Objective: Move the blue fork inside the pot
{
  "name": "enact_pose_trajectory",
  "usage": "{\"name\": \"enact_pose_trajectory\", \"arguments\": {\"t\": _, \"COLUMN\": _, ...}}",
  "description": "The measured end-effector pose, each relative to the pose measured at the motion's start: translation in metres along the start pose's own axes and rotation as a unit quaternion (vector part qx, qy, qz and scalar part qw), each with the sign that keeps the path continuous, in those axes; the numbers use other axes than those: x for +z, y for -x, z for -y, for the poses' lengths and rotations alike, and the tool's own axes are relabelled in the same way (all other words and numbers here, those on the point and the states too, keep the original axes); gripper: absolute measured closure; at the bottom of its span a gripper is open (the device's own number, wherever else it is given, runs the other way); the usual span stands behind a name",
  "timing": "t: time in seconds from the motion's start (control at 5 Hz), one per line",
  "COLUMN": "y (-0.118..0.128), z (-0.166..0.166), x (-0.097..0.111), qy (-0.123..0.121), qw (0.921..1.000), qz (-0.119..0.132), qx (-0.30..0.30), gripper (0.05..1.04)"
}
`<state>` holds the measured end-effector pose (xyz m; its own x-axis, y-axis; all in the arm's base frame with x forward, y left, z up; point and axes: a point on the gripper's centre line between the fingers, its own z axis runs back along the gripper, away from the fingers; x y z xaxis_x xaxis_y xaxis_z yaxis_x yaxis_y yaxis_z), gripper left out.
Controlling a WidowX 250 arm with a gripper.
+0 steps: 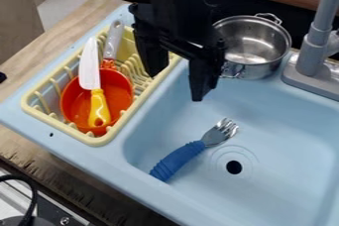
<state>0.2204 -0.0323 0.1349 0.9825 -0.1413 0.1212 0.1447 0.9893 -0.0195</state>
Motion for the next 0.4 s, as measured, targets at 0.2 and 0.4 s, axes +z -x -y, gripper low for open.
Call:
{"name": "enact_pose_trajectory", "arguments": {"t": 0.2, "y": 0.003, "z": 0.000, "x": -0.009, "qy": 0.000, "qw": 0.9999, "qz": -0.017, "qx": 0.001, "gripper": 0.084}}
{"name": "enact_pose_trajectory", "arguments": {"t": 0.4, "y": 0.000, "z": -0.007, "x": -0.021, "qy": -0.003, "qw": 0.9998, "qz": -0.008, "qx": 0.015, "gripper": 0.084}}
